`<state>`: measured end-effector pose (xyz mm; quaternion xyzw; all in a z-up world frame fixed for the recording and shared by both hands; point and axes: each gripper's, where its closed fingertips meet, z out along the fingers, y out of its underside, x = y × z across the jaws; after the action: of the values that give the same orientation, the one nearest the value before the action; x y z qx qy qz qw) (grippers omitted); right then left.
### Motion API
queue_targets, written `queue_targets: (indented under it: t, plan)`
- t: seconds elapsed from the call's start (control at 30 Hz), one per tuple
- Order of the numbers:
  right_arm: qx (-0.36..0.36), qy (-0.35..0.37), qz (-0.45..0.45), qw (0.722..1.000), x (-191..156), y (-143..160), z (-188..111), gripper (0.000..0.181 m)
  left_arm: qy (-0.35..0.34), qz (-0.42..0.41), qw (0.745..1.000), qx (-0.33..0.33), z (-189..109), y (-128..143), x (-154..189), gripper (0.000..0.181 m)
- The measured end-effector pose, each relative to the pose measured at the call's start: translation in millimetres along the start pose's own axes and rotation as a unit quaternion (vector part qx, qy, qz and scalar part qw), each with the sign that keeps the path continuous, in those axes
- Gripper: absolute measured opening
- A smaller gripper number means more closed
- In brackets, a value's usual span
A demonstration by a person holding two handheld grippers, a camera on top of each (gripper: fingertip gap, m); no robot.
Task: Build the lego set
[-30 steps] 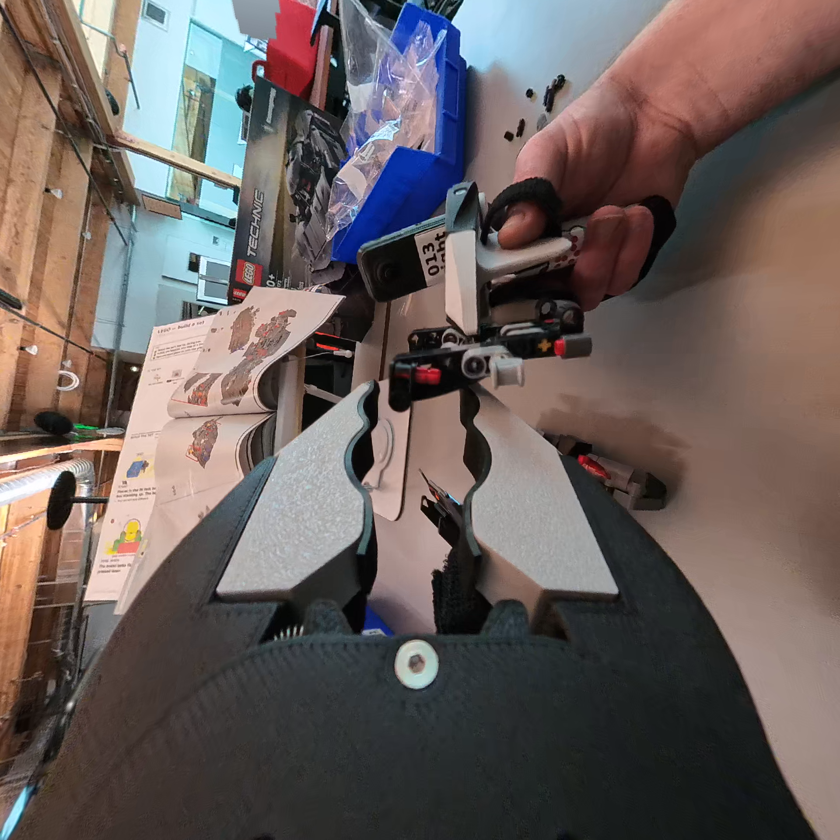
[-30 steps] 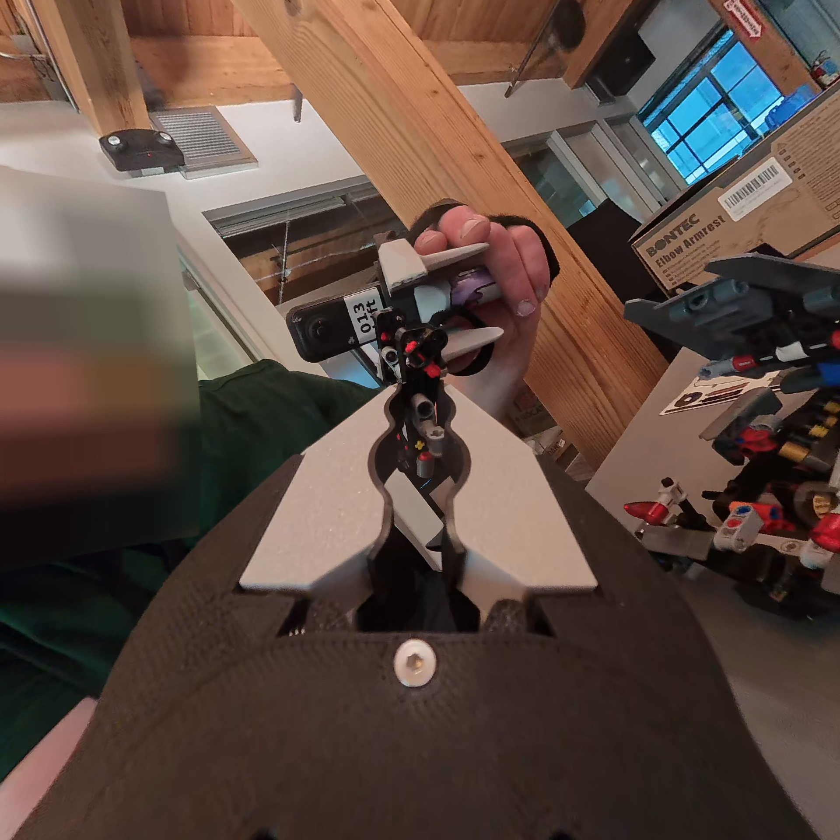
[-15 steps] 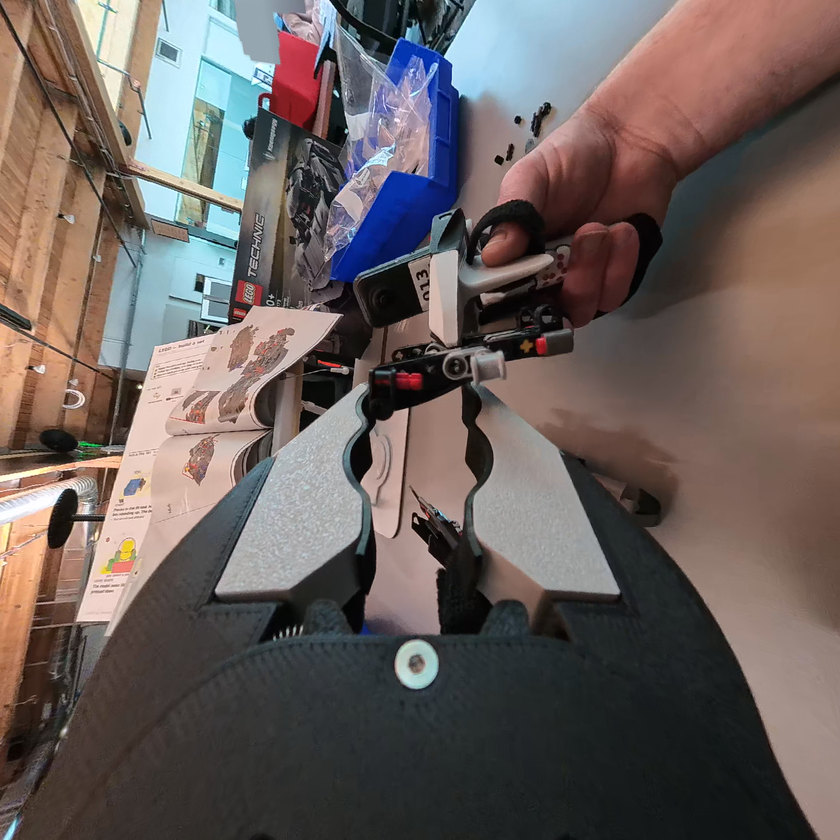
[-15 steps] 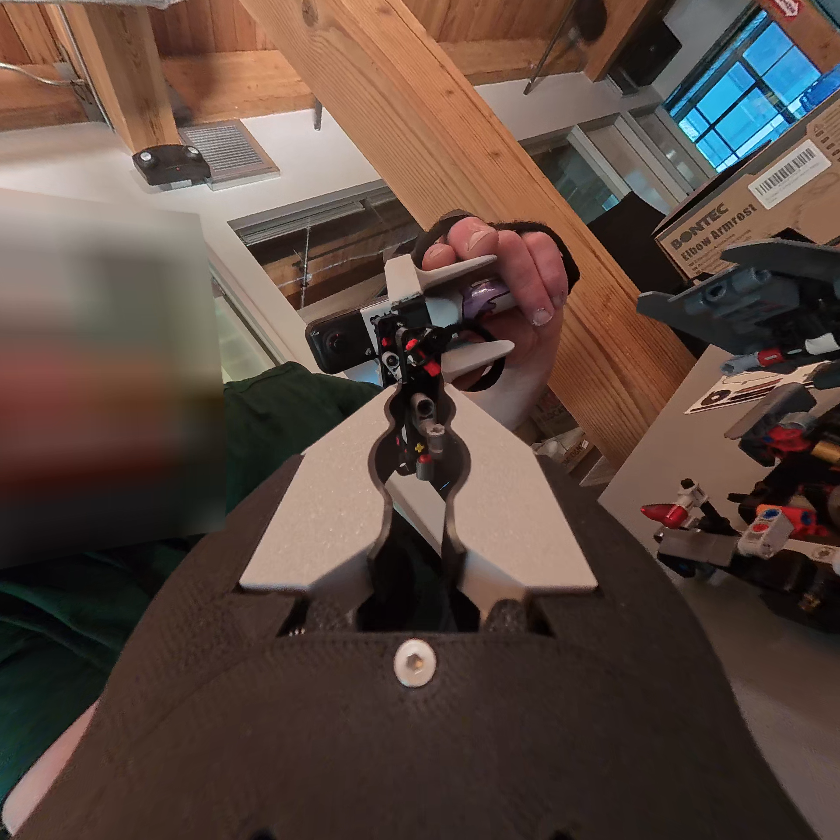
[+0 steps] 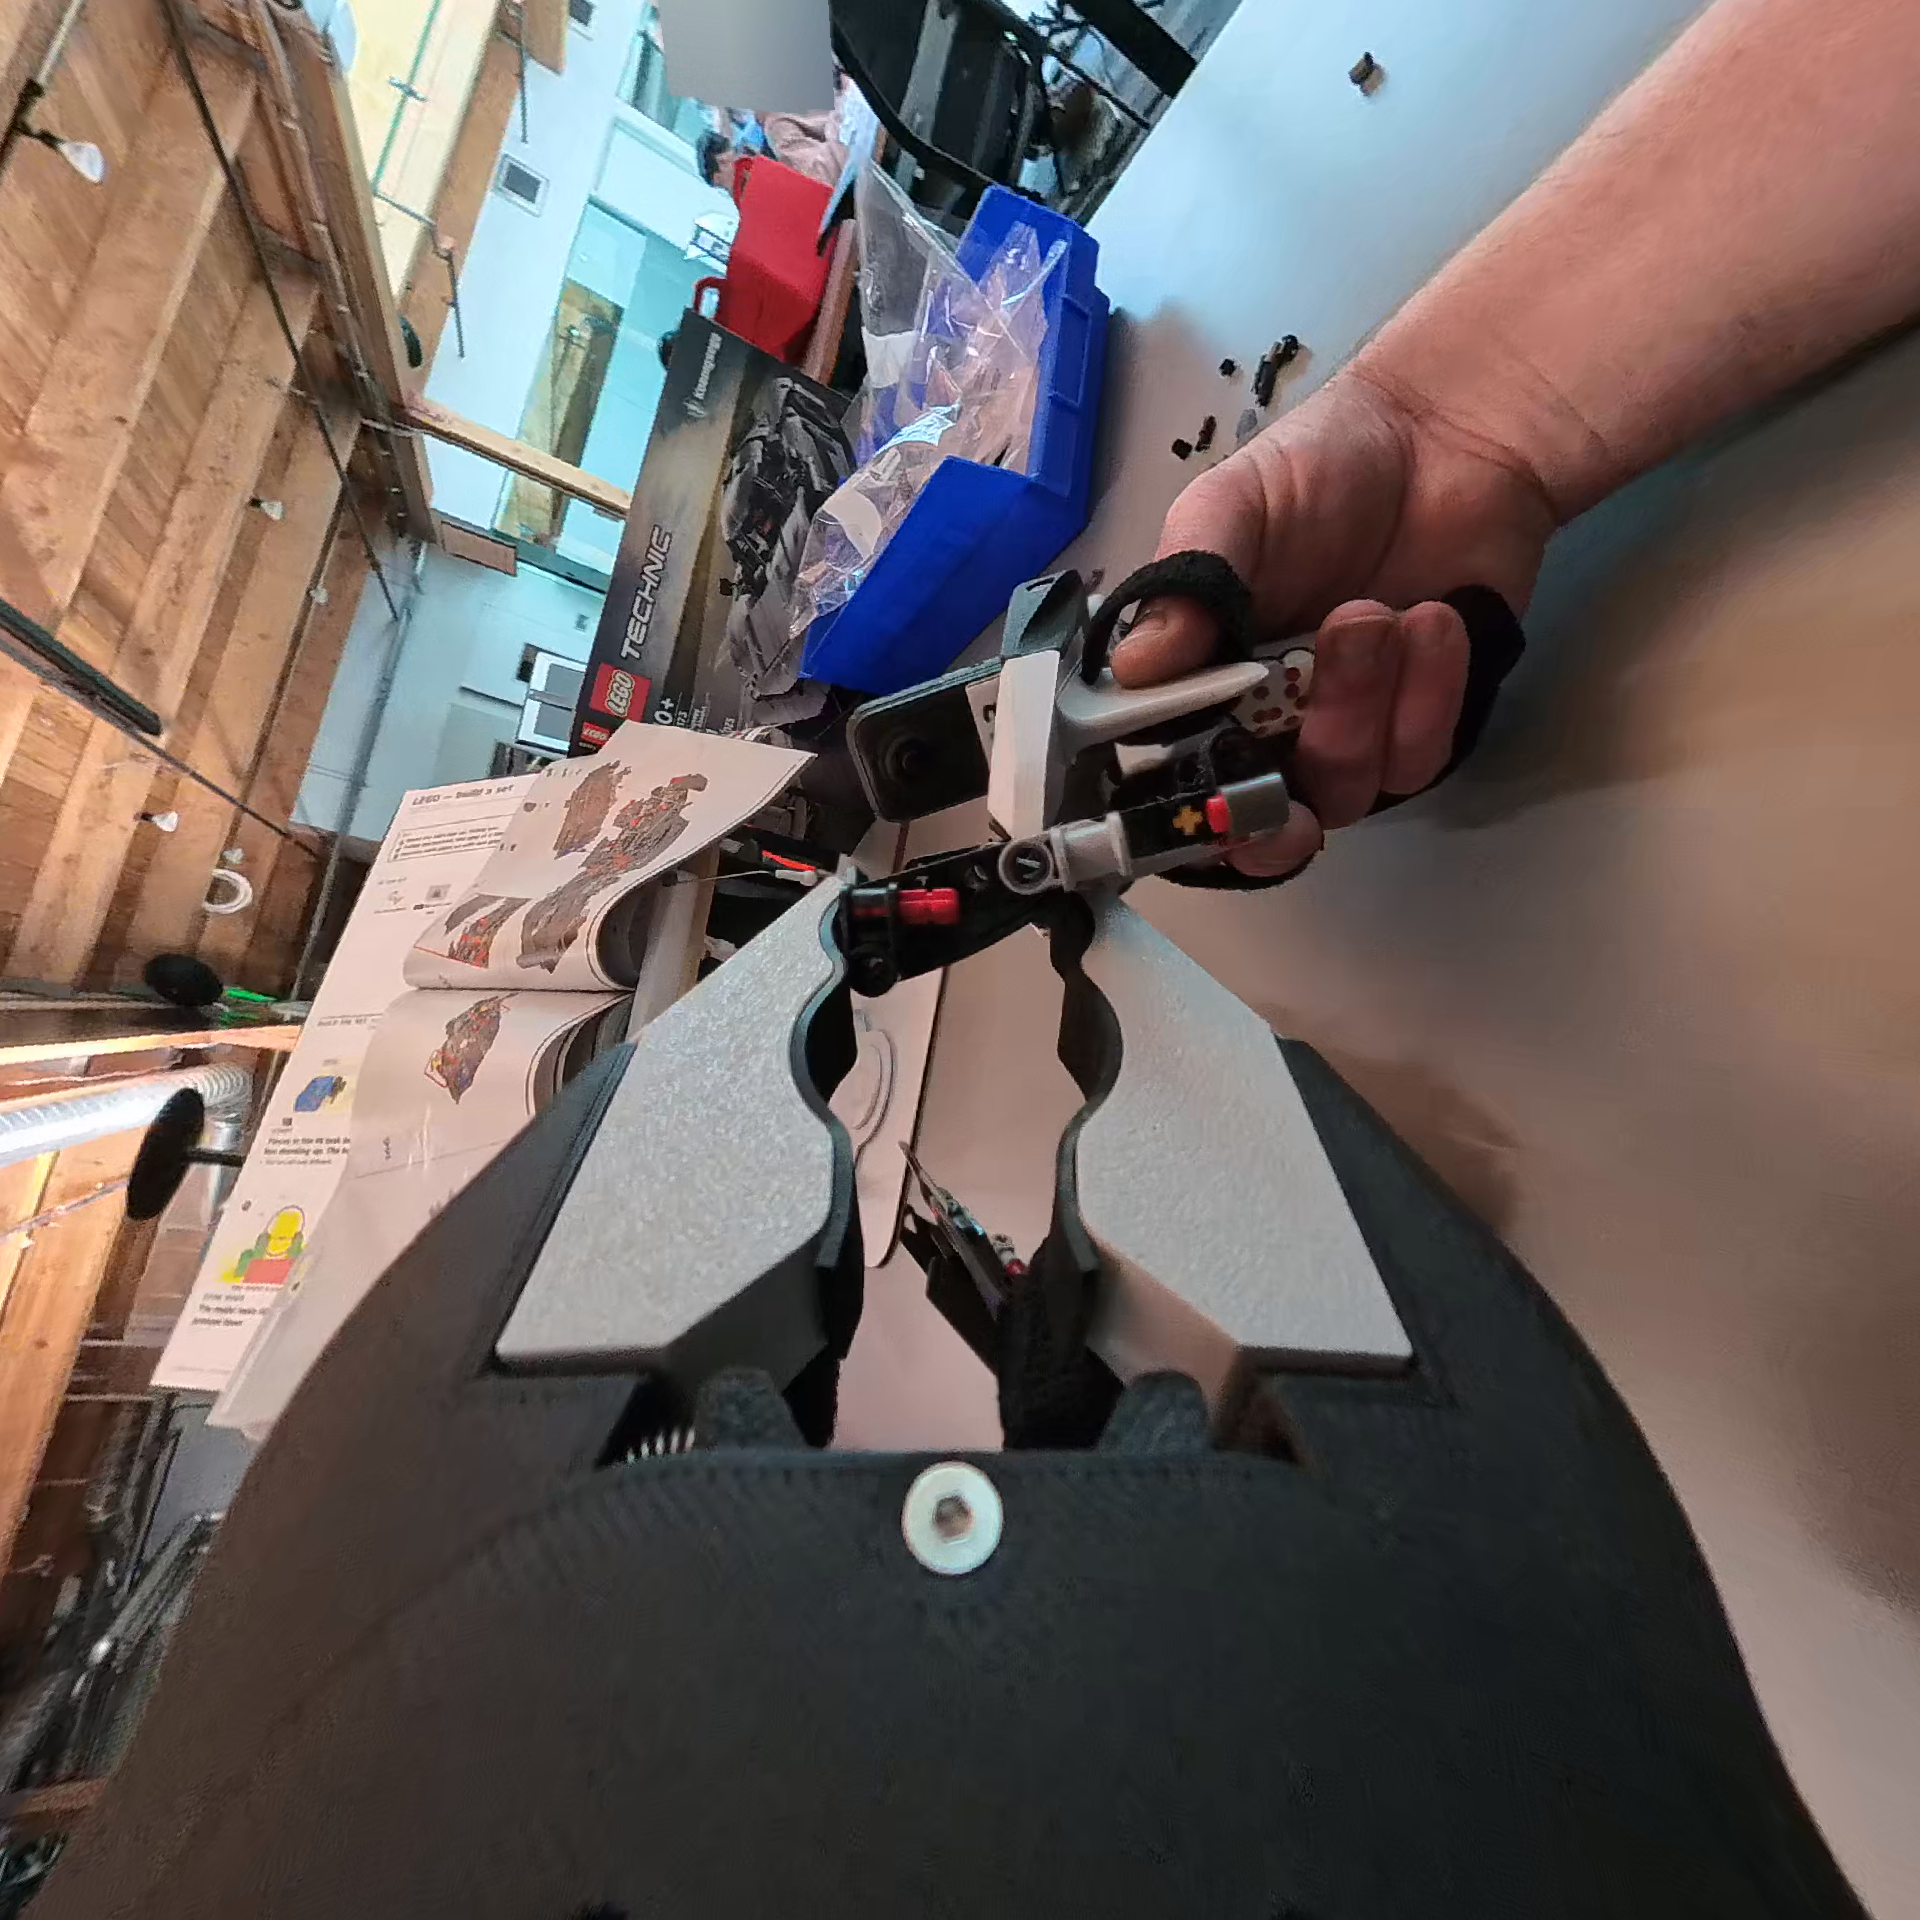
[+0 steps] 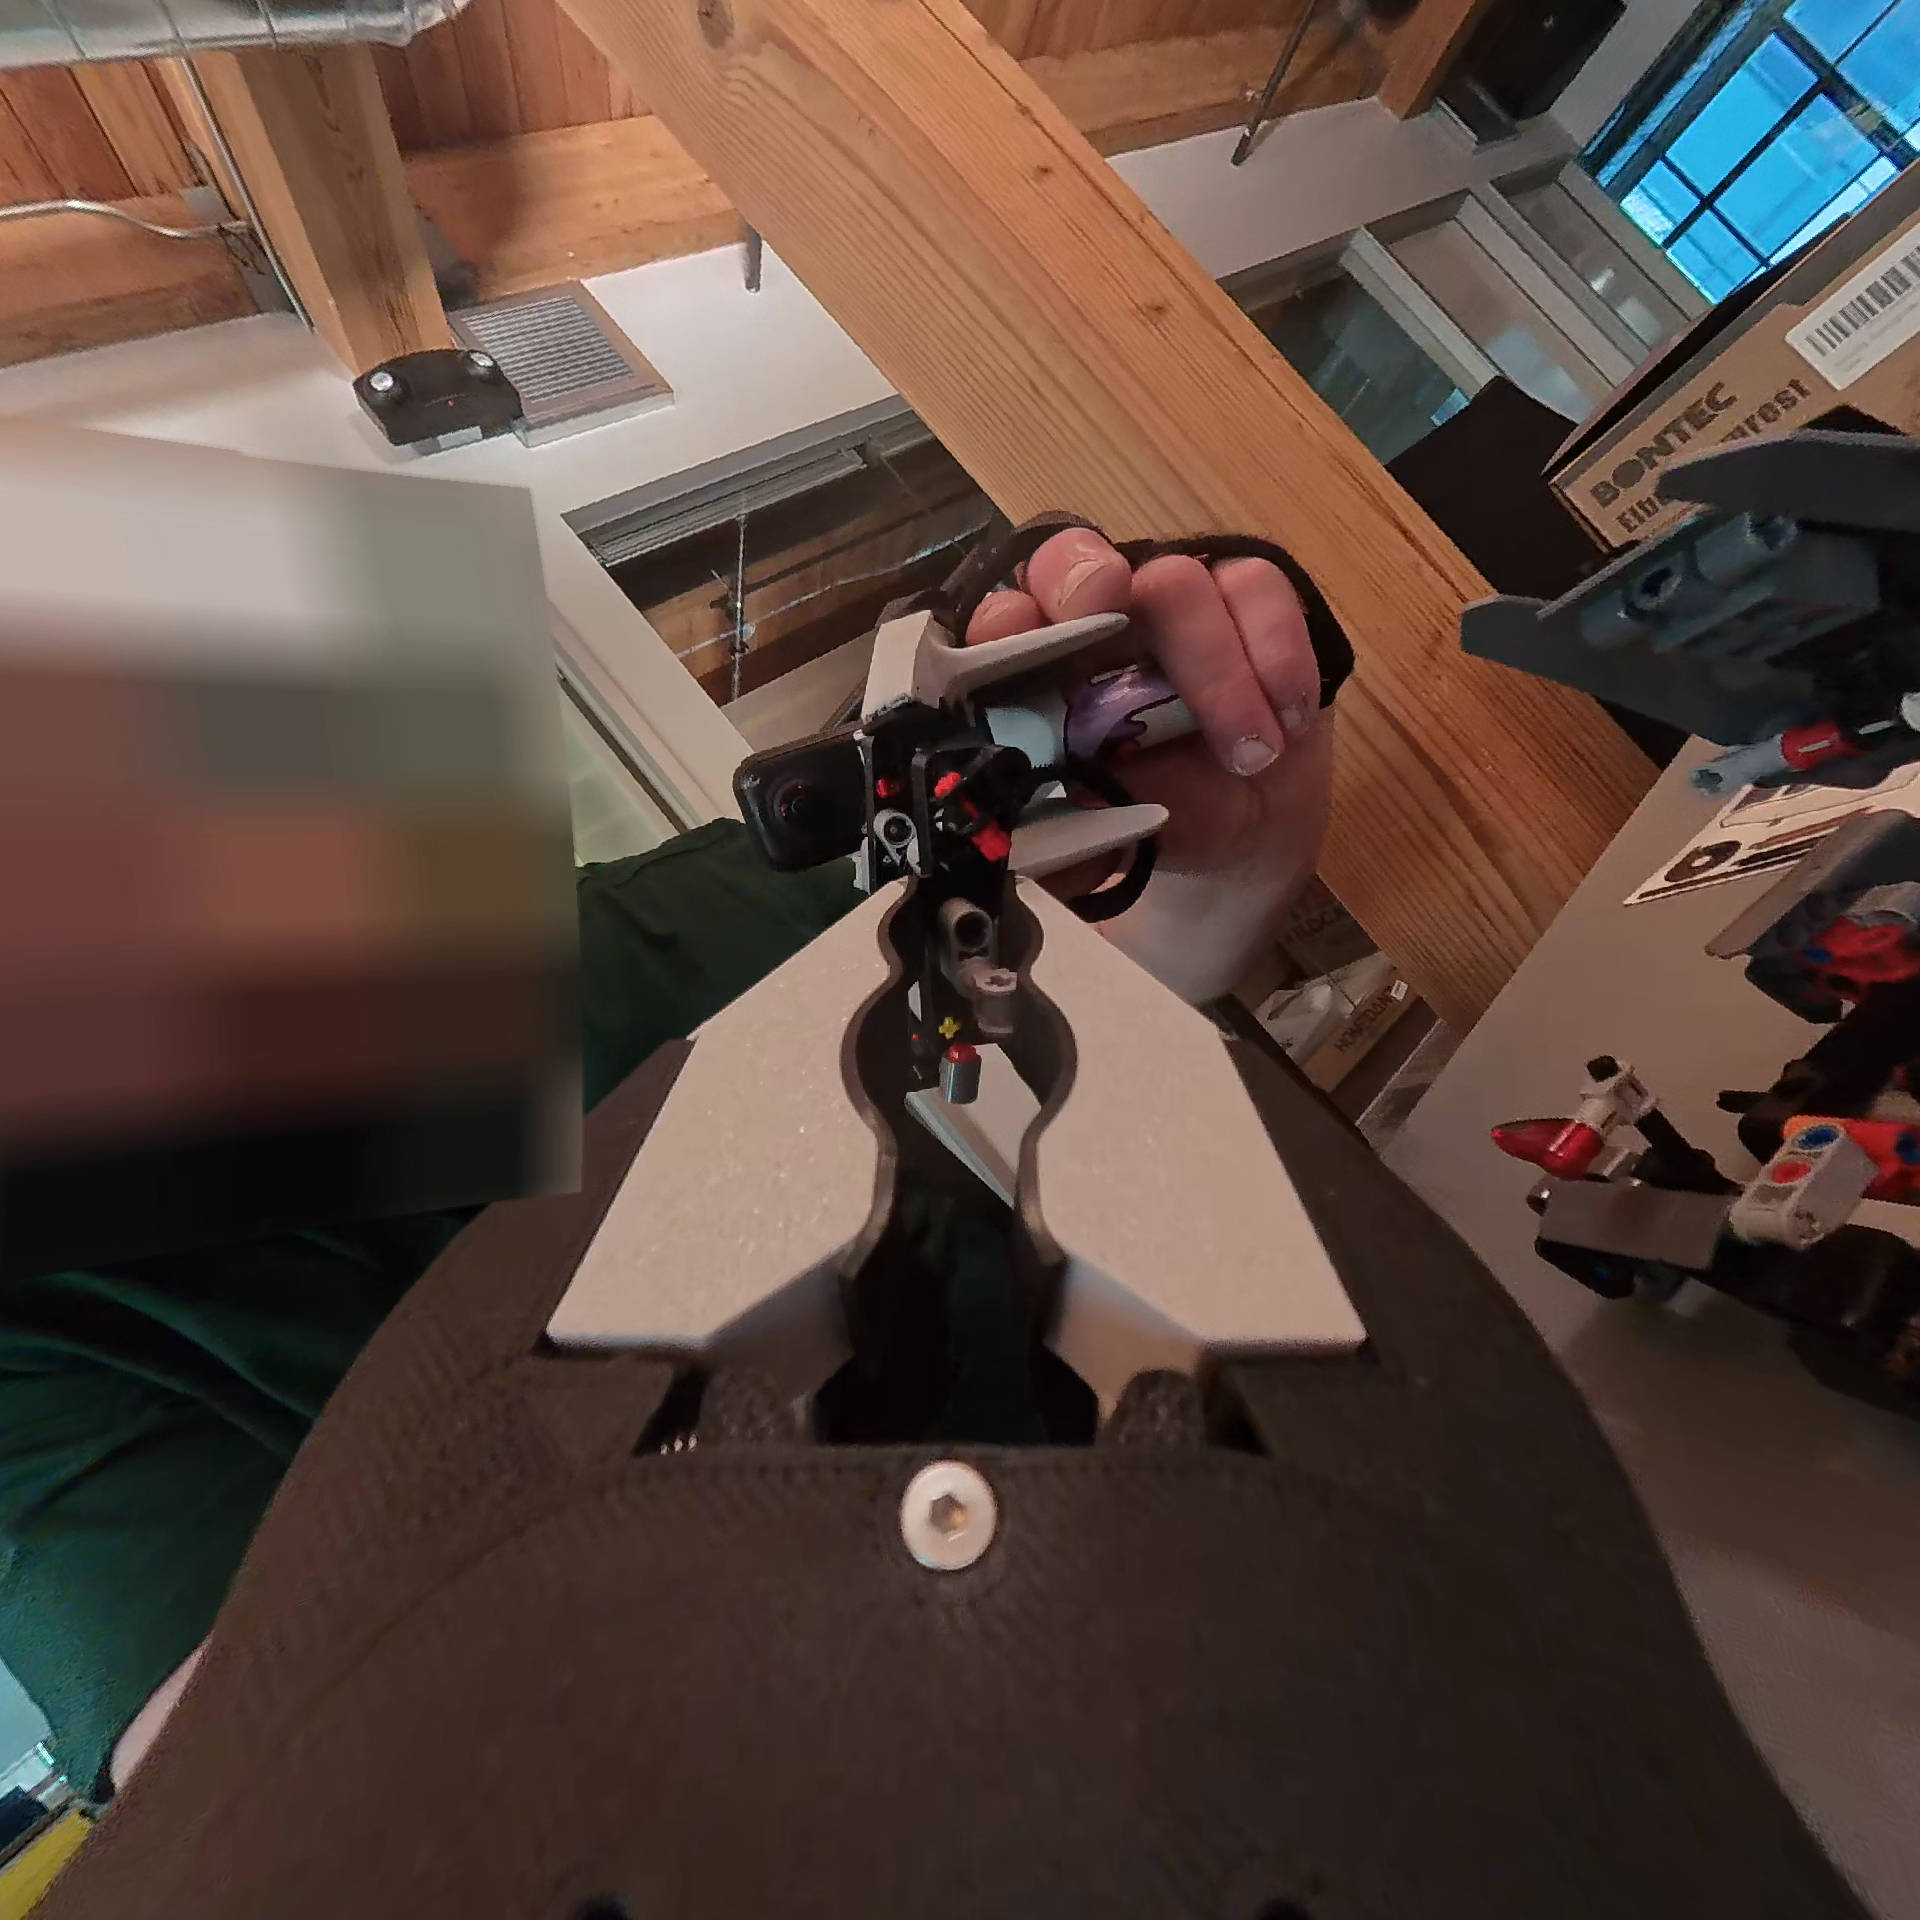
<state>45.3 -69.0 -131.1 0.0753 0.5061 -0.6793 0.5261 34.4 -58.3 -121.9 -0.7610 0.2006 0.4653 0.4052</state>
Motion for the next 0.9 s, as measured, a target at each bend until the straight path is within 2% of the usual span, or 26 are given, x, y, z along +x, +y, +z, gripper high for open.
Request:
queue_targets:
  t: [0.03, 0.37, 0.5, 0.6, 0.77, 0.9]
  plan:
    - [0.000, 0.001, 0.002, 1.000, 1.1, 0.2, -0.2, 0.011, -0.008, -0.004, 1.000, 0.001, -0.4, 1.2, 0.2, 0.034]
    - [0.020, 0.033, 0.026, 0.999, 18.8, -3.4, -4.2, 0.011, -0.089, -0.160, 0.983, 0.001, -1.6, 24.0, 2.9, 0.035]
    - [0.019, 0.061, 0.043, 0.997, 29.7, -3.9, -4.4, 0.011, -0.148, -0.201, 0.968, -0.013, -7.5, 40.5, -2.1, 0.054]
    - [0.017, 0.091, 0.058, 0.994, 39.5, -3.1, -6.6, 0.011, -0.165, -0.210, 0.963, -0.036, -9.3, 54.4, -1.5, 0.061]
    - [0.005, 0.135, 0.075, 0.988, 52.4, -9.6, -11.8, 0.011, -0.188, -0.216, 0.956, -0.063, -6.3, 69.9, -1.1, 0.059]
    - [-0.017, 0.169, 0.087, 0.982, 62.4, -14.5, -16.8, 0.012, -0.195, -0.233, 0.950, -0.074, -3.0, 85.1, -1.6, 0.064]
